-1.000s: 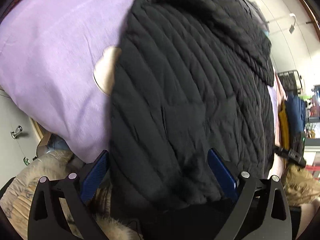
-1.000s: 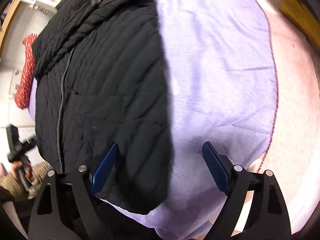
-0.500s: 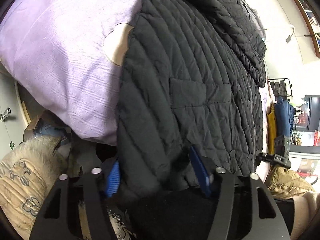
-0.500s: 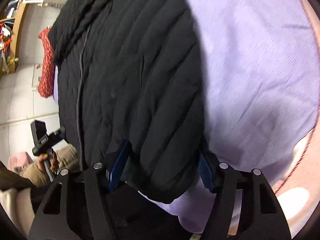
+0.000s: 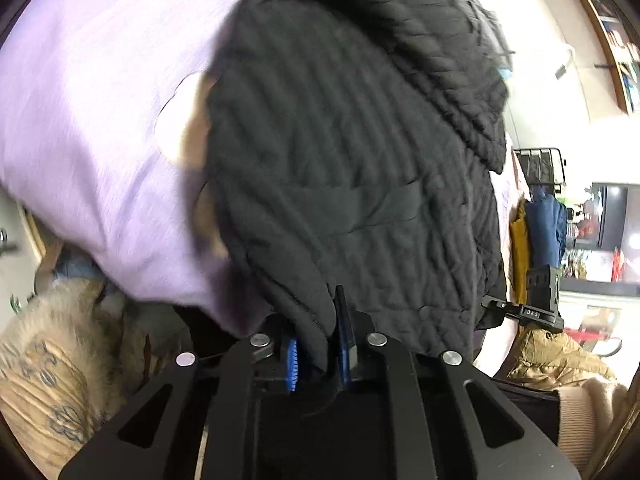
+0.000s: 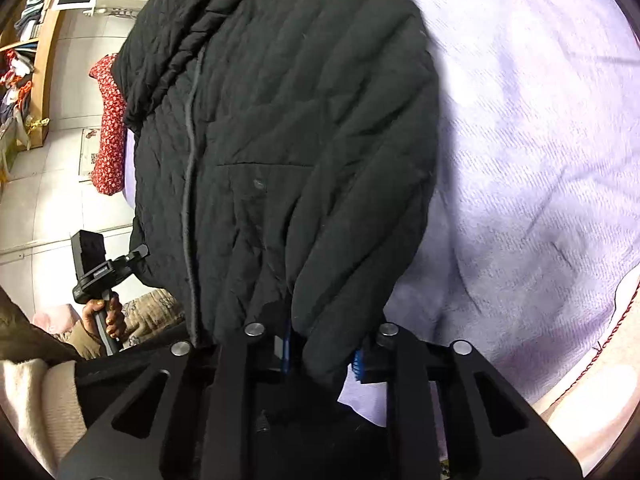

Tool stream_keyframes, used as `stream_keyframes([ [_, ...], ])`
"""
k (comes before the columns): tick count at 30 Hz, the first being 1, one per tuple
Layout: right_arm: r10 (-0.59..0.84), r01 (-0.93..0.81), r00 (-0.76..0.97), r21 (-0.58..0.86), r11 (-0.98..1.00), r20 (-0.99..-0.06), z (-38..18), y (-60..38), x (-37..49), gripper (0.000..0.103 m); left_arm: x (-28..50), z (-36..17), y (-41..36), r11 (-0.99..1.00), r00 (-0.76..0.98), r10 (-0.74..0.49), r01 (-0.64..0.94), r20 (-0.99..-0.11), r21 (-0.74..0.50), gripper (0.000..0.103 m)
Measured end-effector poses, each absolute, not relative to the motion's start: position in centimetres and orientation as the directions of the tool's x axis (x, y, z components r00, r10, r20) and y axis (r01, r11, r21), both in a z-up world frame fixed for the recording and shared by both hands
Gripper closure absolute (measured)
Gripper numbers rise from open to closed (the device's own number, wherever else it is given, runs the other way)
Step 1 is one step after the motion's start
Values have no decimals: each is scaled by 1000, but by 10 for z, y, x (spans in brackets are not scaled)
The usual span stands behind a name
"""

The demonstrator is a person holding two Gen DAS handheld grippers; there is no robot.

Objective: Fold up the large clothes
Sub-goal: 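Grasp the jacket hem with the left tool while the right tool grasps it too, then fold the hem up toward the collar with both tools and release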

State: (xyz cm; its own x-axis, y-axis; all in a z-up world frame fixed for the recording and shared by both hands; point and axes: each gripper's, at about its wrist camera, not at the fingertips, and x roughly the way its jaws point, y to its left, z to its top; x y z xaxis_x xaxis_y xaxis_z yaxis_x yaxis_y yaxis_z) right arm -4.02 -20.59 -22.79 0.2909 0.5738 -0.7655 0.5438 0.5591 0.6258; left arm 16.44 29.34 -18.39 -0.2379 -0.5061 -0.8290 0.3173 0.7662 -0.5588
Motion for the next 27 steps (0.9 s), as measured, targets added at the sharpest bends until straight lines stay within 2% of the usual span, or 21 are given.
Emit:
stream_keyframes([
  [8,500,467,382,629,621,-777,-182,-222,14,86,214,-122,234,708,-63,-572,466,-818,-531,92],
  [15,390,453,537,645,615,-749,-130,-295,69,88,301,-81,182,692,72,-602,544,-795,-475,93],
  [21,348,452,637,699,554,-688,-97,-344,126,88,371,-58,154,700,146,-611,558,-778,-444,93],
  [27,351,487,653,727,484,-671,-99,-380,180,88,420,-62,104,717,158,-541,600,-826,-355,93],
])
